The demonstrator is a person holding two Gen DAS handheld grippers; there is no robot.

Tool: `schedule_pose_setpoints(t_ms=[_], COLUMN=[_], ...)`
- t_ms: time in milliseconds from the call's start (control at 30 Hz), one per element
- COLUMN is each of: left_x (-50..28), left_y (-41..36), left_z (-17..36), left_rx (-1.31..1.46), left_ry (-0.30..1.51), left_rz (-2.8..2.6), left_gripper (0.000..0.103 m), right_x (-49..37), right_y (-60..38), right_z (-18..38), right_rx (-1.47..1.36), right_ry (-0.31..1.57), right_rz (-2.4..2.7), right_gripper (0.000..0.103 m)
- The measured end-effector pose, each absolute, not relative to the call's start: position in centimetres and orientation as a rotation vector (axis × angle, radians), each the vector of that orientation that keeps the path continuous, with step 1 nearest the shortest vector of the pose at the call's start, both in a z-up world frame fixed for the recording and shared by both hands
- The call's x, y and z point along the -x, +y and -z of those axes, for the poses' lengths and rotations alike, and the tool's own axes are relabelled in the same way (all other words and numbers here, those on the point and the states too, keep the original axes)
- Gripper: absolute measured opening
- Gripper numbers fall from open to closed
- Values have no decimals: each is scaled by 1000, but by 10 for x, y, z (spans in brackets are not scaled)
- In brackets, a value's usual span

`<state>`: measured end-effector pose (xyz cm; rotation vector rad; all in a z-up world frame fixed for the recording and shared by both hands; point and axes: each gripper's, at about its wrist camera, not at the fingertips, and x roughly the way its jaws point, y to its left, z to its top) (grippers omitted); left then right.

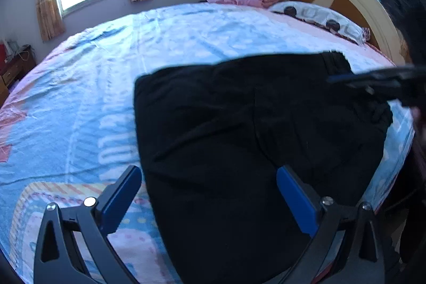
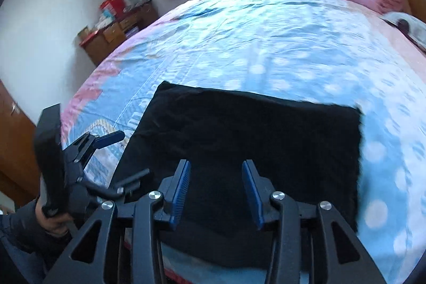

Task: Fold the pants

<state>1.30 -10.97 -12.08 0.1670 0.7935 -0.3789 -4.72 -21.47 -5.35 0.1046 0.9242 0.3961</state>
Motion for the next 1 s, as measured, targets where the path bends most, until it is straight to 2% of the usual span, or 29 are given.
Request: schedule_pose_setpoints(t_ms=[200,267,367,500,600,667,833,1000], left_x=[-18,-10,5,-1,-2,-3,-21,-87], left_y=[-109,-104,-99,-114,-118,-114,-79,-72], left_z=[126,117,103,120,133,130,100,75], left_rx=[-136,-121,-73,-120,-128,-124,-88,-146], left_ry=[798,769,688,753,775,780,728,696], left_rz=[389,372,365,365,376,378,312,331], left_gripper=[103,103,103,103,103,103,103,102], right_x=[-1,-6,0,-18,-53,-70,-64,-23], right_y=[-222,-227,-209,-163,-131,-121,-137,-193], right_z=[91,86,57,41,64,88,68,41], right_rx=[-96,-132,-4,176,104,152,92,126], right_ry=[1034,1059,1008,966,1086,1161,1084,952], right_rz=[-315,-333,-349,-426,-611,-565,-555,-349], right_gripper=[43,43,43,43,43,43,43,43])
